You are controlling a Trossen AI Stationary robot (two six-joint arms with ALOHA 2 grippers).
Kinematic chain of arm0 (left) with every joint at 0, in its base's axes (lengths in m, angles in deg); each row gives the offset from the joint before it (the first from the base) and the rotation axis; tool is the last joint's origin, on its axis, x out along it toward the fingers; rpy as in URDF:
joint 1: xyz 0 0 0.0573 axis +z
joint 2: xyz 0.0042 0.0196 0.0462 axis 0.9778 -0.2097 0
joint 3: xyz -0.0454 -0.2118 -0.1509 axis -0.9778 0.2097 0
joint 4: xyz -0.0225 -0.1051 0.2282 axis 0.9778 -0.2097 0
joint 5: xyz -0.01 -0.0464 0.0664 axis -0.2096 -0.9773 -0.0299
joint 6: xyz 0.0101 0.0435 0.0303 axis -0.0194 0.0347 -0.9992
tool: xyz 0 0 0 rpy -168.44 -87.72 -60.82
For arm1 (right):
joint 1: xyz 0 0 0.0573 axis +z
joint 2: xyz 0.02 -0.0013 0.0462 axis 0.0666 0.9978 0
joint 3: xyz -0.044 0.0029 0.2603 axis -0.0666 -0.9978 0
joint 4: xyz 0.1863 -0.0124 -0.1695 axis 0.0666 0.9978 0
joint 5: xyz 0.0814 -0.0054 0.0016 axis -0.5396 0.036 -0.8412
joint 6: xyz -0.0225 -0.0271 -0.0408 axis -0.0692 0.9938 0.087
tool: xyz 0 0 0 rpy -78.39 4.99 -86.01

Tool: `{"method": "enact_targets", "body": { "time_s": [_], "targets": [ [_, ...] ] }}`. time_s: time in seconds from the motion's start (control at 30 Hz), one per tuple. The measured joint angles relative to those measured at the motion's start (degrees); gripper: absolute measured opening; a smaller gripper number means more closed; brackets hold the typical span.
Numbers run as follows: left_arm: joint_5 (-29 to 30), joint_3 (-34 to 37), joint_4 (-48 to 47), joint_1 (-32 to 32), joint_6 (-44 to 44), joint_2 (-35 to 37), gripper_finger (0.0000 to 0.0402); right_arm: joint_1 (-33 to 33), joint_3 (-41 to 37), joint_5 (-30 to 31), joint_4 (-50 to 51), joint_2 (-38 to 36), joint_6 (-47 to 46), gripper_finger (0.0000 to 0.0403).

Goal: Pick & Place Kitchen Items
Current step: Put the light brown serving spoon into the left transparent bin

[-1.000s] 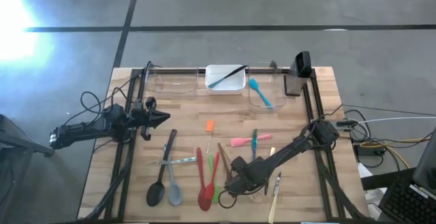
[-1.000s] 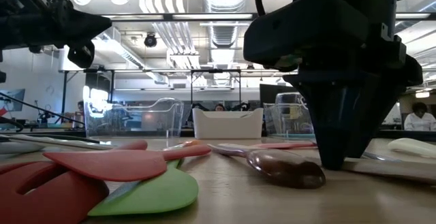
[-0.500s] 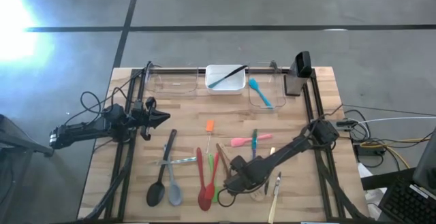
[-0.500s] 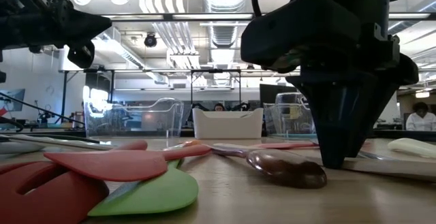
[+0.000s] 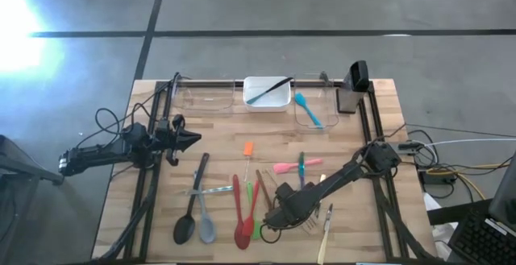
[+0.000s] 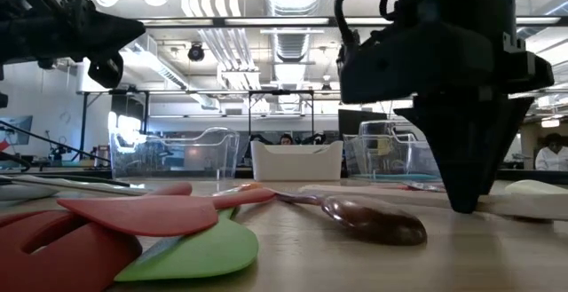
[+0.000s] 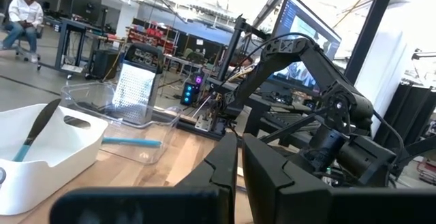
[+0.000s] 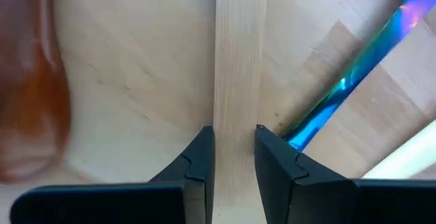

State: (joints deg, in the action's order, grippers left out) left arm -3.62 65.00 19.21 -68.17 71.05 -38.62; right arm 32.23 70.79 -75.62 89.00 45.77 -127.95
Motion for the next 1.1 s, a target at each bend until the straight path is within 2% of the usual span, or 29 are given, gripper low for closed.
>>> {"method": "enact_targets", "body": {
  "time_s": [0.33, 0.6, 0.8, 0.93, 1.0, 1.1],
  "targets": [
    [0.00, 0.00, -0.01, -0.01, 0.02, 0.00, 0.0026, 0.21, 2.97, -1.13, 1.52, -0.21, 2.27, 0.0061],
    [-0.07, 0.00, -0.03, 0.01, 1.00, 0.00, 0.0026, 0.21, 10.40, 0.28, 14.11, -0.43, 4.74, 0.0061],
    [-1.80, 0.00, -0.06, -0.01, 3.80, 0.00, 0.0026, 0.21, 16.55, 6.24, 24.04, -0.45, 7.43, 0.0061],
    [-2.47, 0.00, -0.07, -0.03, 6.72, -0.11, 0.0029, 0.17, 17.99, 11.77, 24.27, -1.63, 9.72, 0.0061],
    [-2.77, -0.02, -0.05, -0.05, 8.27, -0.52, 0.0044, -0.18, 18.01, 14.14, 24.27, -2.64, 9.75, 0.0061],
    [-2.81, -0.04, 0.01, -0.10, 10.17, -2.02, 0.0089, -0.84, 16.91, 18.72, 24.29, -4.58, 9.72, 0.0061]
  ]
}}
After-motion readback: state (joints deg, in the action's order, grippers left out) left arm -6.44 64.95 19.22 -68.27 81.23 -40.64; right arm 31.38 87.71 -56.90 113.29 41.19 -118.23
